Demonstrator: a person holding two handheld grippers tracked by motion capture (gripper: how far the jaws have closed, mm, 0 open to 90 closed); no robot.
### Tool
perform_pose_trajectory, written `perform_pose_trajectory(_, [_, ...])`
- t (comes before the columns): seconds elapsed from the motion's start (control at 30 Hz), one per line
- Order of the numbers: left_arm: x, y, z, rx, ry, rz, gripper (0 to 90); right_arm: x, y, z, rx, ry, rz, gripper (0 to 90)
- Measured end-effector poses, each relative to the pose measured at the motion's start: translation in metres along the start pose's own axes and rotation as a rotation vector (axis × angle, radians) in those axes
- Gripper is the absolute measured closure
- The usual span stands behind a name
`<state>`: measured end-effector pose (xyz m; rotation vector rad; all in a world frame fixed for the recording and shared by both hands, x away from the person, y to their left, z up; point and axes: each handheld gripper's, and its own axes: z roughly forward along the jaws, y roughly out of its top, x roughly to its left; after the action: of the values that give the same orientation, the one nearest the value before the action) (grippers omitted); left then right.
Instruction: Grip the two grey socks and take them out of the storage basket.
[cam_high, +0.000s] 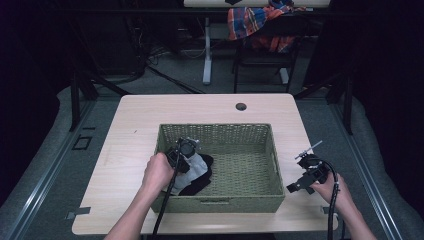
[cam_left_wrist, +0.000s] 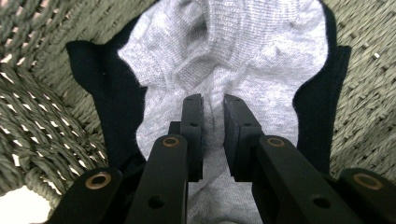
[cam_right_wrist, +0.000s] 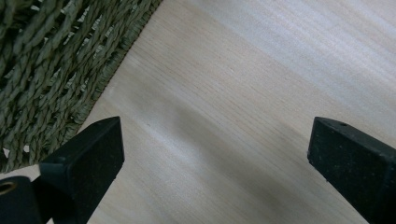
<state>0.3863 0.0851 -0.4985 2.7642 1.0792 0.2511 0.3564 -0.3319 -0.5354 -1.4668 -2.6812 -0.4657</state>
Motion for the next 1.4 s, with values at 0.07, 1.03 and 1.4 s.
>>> perform_pose_trajectory(0.07, [0.001, -0.001, -0.004, -0.011, -0.008, -0.001, 80.1, 0.001, -0.001, 0.001, -0.019, 0.000, 0.019, 3.4])
perform_pose_trajectory(1.03, [0.021, -0.018, -0.063, -0.208, -0.045, -0.060, 80.4, -0.001, 0.000, -0.002, -0.010, -0.002, -0.002, 3.3])
perform_pose_trajectory(1.4, [0.025, -0.020, -0.079, -0.260, -0.042, -0.072, 80.6, 0.000, 0.000, -0.002, -0.013, -0.003, 0.002, 3.2])
